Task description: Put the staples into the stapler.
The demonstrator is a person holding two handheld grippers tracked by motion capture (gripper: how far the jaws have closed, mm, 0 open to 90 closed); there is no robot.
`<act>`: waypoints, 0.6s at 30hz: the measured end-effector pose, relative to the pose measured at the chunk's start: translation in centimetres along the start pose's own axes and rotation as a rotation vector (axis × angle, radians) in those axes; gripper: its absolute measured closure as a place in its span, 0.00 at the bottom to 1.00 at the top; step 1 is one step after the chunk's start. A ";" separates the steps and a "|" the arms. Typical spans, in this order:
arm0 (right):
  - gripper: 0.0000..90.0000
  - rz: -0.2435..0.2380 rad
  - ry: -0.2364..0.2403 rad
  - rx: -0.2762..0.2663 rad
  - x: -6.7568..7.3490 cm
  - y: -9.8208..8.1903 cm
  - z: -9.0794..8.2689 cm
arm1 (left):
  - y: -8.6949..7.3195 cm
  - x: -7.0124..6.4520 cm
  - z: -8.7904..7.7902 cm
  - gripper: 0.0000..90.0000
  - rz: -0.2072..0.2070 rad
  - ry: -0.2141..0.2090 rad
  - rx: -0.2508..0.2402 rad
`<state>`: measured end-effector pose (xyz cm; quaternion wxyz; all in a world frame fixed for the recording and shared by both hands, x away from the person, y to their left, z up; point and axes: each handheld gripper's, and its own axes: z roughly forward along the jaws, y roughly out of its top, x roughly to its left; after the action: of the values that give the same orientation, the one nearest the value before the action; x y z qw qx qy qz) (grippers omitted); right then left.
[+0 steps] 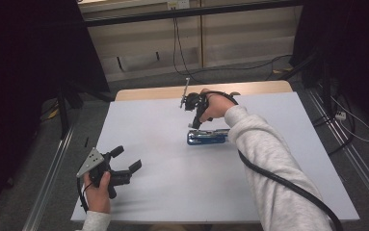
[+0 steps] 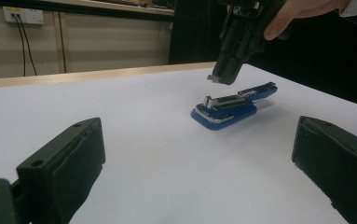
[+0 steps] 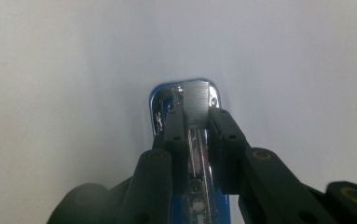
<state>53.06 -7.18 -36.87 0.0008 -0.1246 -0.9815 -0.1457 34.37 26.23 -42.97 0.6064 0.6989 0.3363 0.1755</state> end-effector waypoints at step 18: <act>0.88 0.001 -0.002 0.008 0.2 -0.8 -0.4 | 0.0 0.0 0.1 0.03 0.009 0.001 0.005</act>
<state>52.69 -7.97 -36.66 0.0004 -0.1253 -0.9819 -0.1418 34.43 26.19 -43.00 0.6038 0.7017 0.3340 0.1778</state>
